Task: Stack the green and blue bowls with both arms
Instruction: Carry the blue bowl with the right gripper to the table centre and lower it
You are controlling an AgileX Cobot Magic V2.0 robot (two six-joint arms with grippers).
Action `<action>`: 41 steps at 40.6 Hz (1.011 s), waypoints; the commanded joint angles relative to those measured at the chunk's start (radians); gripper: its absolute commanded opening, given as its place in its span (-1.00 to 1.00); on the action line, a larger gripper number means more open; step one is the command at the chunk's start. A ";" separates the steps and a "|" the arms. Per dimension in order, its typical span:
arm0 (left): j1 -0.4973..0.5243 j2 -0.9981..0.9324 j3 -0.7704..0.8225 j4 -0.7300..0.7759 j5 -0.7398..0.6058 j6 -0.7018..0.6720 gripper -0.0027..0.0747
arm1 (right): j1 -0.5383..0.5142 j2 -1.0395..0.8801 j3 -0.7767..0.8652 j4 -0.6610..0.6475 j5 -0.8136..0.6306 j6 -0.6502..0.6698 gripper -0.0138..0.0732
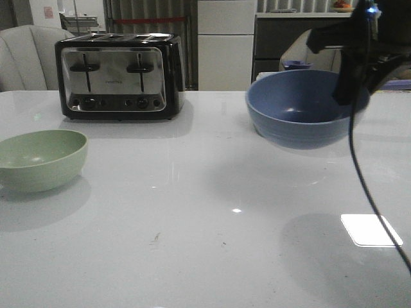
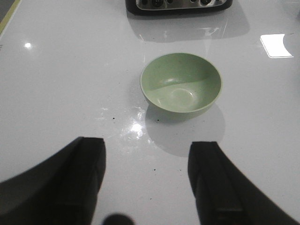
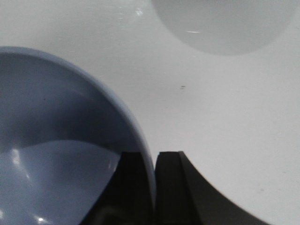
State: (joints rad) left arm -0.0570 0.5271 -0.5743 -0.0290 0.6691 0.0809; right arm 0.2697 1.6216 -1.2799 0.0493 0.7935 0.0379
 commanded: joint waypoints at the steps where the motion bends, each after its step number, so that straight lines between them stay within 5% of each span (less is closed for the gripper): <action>1: -0.007 0.010 -0.035 -0.010 -0.083 -0.010 0.25 | 0.072 -0.046 -0.026 0.046 -0.038 -0.014 -0.46; 11: -0.007 0.010 -0.035 -0.010 -0.083 -0.010 0.25 | 0.207 0.031 -0.016 0.093 -0.075 -0.014 -0.46; 28: -0.007 0.010 -0.035 -0.010 -0.083 -0.010 0.25 | 0.233 0.217 -0.016 0.114 -0.165 -0.014 -0.42; 31: -0.007 0.010 -0.035 -0.010 -0.083 -0.010 0.25 | 0.233 0.225 -0.016 0.114 -0.162 -0.014 -0.28; 37: -0.007 0.010 -0.035 -0.010 -0.083 -0.010 0.25 | 0.233 0.224 -0.030 0.104 -0.143 -0.014 0.33; 41: -0.007 0.010 -0.035 -0.010 -0.083 -0.010 0.25 | 0.233 0.191 -0.032 0.079 -0.140 -0.014 0.51</action>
State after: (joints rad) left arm -0.0570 0.5271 -0.5743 -0.0290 0.6691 0.0809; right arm 0.5033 1.8915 -1.2777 0.1467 0.6714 0.0361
